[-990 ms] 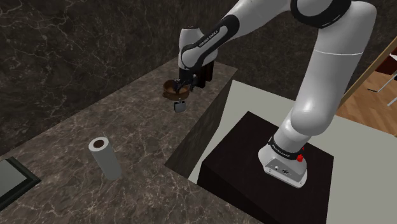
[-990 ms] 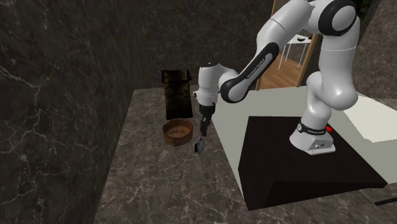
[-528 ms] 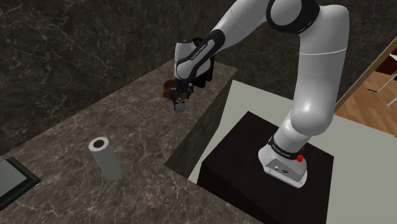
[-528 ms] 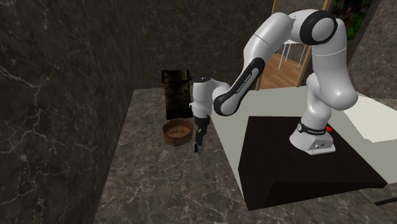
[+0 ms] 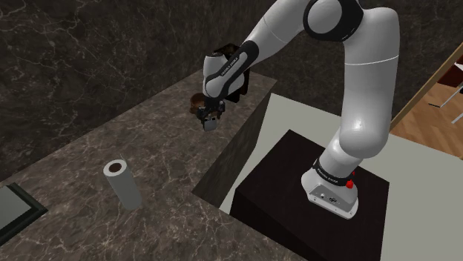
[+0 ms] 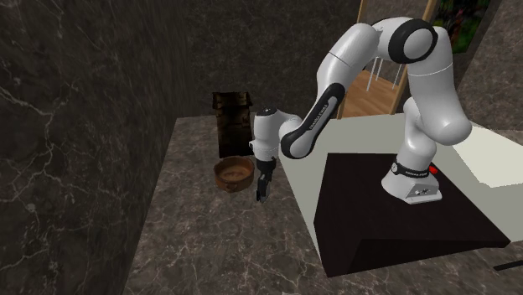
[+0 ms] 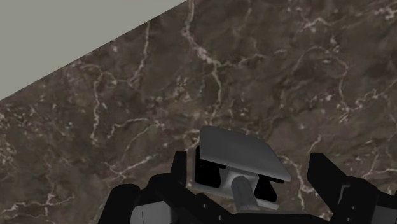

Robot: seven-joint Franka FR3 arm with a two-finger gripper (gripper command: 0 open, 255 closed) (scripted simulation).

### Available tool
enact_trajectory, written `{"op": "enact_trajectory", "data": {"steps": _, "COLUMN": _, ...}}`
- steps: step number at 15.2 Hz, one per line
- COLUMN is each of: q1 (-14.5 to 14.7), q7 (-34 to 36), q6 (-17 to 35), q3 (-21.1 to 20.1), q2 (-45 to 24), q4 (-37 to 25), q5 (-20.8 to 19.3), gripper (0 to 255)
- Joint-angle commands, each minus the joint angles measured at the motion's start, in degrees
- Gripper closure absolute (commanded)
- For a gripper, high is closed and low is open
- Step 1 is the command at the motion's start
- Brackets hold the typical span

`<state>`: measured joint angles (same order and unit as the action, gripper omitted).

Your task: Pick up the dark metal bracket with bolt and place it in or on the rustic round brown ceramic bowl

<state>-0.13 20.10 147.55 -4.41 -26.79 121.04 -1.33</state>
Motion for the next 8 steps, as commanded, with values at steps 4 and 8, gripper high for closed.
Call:
{"op": "enact_trajectory", "data": {"steps": 4, "q1": 0.0, "q7": 0.0, "q6": 0.0, "q3": 0.0, "q2": 0.0, "q4": 0.0, "q5": 0.0, "gripper": 255}}
{"op": "enact_trajectory", "data": {"steps": 8, "q1": 0.0, "q7": 0.0, "q6": 0.0, "q3": 0.0, "q2": 0.0, "q4": 0.0, "q5": 0.0, "gripper": 255}}
